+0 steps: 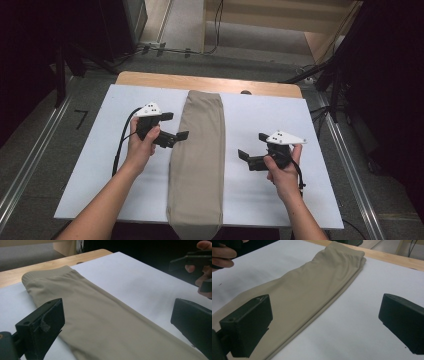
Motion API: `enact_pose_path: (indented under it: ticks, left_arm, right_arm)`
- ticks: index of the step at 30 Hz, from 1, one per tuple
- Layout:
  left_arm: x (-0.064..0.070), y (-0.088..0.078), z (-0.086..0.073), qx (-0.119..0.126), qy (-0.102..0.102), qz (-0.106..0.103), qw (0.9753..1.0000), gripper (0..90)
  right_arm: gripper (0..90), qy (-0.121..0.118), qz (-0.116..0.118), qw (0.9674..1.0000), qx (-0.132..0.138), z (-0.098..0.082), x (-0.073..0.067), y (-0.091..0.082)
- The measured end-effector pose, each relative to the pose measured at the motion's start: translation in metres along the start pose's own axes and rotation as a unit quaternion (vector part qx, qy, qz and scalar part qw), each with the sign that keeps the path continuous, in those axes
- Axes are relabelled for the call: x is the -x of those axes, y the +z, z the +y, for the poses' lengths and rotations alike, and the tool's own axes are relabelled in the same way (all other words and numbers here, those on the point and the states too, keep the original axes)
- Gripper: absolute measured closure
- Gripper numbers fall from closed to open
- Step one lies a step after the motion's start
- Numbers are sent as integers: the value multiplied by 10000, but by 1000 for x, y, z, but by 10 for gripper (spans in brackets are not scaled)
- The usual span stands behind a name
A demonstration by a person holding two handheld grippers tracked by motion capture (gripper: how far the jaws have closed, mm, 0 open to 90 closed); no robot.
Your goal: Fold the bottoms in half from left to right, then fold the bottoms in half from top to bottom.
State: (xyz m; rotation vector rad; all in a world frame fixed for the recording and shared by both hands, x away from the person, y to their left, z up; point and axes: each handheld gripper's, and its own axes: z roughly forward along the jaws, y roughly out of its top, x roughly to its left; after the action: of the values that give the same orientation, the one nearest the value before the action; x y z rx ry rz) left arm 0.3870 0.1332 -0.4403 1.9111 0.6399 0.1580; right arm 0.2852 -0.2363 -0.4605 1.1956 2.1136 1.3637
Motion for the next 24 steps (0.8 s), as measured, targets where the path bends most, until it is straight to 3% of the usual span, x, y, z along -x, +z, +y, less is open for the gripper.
enact_pose_path:
  ticks: [8, 17, 19, 21, 24]
  left_arm:
    - [-20, 15, 13, 84, -129, 33, 9999, 0]
    - [-51, 38, 21, -116, -373, 243, 9989, 0]
    - [-60, 44, 21, -169, -490, 258, 9983, 0]
    - [-67, 51, 20, -244, -595, 264, 9976, 0]
    - [-76, 62, 17, -336, -675, 420, 9963, 54]
  right_arm:
    - [0, -38, 31, 10000, -56, 18, 8, 24]
    - [0, -26, 5, 9998, -195, 44, 28, 58]
    - [2, 31, -32, 9998, -214, 48, 35, 67]
    - [67, 164, -185, 9994, -228, 53, 41, 78]
    - [96, 336, -205, 9988, -300, 59, 50, 96]
